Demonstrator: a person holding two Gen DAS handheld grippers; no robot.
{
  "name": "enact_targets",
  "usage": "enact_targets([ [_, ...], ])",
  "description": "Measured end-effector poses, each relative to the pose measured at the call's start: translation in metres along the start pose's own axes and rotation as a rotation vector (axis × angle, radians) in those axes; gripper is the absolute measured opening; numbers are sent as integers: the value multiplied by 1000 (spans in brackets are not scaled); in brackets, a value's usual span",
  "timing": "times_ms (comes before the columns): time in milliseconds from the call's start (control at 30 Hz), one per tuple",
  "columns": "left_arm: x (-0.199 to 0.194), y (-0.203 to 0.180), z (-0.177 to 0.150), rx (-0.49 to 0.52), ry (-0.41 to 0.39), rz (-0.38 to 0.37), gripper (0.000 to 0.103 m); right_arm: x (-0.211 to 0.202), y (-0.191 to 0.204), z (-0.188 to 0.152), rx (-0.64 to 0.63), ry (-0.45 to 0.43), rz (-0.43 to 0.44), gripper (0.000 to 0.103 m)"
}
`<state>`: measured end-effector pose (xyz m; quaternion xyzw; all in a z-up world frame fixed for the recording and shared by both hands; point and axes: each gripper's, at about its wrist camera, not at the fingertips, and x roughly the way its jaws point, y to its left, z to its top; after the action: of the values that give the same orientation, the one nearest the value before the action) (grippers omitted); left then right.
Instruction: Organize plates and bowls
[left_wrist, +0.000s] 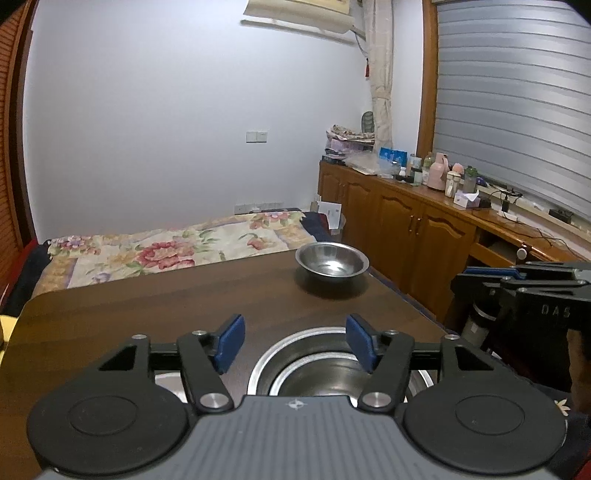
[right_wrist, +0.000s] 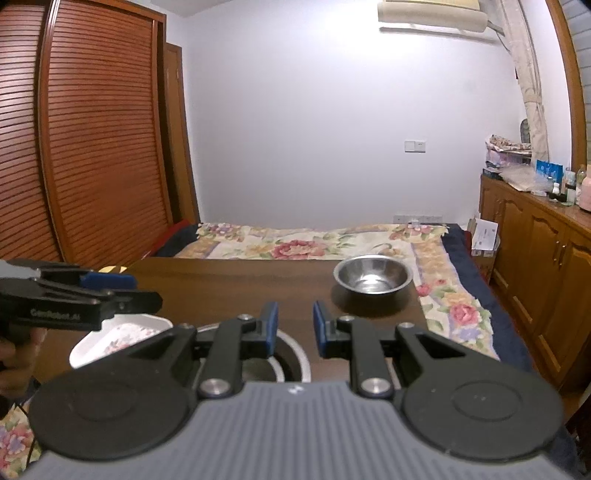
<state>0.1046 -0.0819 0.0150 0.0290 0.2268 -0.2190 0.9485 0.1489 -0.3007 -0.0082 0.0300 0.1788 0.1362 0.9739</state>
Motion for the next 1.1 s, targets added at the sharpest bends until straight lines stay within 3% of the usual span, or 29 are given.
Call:
enact_targets([
  [100,9,-2,10,12,-6,-3,67,8,-7,8,-6,11,-3,25],
  [333,31,-4,36,35,-11,-20,69,28,-22,27,-51,15,-54,41],
  [500,49,-5,53,50,-8,-32,71,39,-33,40,-71,14,-77,45],
  [733,78,-5,73,66,9,-17,73,63,-46,51,-94,24,-92,46],
  [1100,127,10,76,51,67,-2,74,106,-69,46,-63,70,-96,46],
])
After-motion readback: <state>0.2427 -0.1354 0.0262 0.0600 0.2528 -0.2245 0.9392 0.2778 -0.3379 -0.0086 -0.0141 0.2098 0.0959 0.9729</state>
